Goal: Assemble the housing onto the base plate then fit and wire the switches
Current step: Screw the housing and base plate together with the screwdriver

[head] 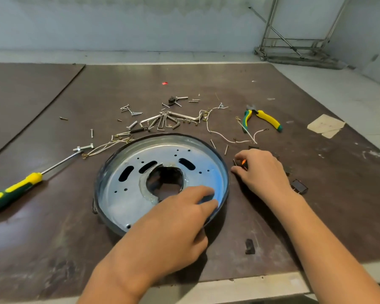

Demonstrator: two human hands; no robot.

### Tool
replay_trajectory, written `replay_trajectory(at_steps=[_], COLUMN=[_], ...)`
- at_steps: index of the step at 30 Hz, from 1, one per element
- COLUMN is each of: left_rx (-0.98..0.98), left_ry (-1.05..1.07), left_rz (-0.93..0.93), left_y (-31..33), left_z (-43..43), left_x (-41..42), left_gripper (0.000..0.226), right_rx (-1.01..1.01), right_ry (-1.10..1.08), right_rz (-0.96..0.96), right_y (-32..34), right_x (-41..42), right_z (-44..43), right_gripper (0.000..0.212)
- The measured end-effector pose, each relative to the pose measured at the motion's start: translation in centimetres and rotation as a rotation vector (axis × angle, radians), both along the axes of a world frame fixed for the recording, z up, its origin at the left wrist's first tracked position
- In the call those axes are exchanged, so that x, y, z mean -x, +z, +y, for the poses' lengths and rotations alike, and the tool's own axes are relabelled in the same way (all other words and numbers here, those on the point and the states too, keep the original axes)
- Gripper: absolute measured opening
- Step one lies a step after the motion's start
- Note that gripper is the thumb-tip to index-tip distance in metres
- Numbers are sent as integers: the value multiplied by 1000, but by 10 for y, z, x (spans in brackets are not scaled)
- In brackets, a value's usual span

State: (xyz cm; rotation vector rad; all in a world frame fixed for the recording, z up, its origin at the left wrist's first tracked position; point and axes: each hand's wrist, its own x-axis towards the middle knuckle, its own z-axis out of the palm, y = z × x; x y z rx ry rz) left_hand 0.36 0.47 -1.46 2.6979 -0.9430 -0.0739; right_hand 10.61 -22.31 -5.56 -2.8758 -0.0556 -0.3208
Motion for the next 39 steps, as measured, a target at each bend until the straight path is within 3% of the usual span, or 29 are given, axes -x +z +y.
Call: replay_trajectory(at_steps=[10, 15, 18, 21, 24, 28, 39], left_rx=[75, 101, 102, 99, 106, 104, 48], left_ry=[20, 15, 19, 24, 29, 33, 16], left_rz=[16, 21, 13, 10, 21, 48, 29], left_y=[-5, -5, -4, -3, 0, 3, 5], left_z=[2, 4, 4, 3, 2, 1, 0], left_x=[-3, -4, -4, -3, -3, -3, -4], left_gripper=[52, 41, 42, 39, 34, 28, 22], right_rx=[1, -301, -549, -616, -622, -638, -287], right_ry=[-33, 12, 179, 385, 456, 486, 474], right_rz=[5, -20, 19, 162, 182, 215, 198], right_y=[13, 60, 77, 80, 71, 63, 65], right_x=[3, 22, 40, 50, 52, 54, 62], right_z=[-3, -7, 1, 13, 22, 28, 34], right_gripper=[24, 5, 12, 17, 29, 16, 12])
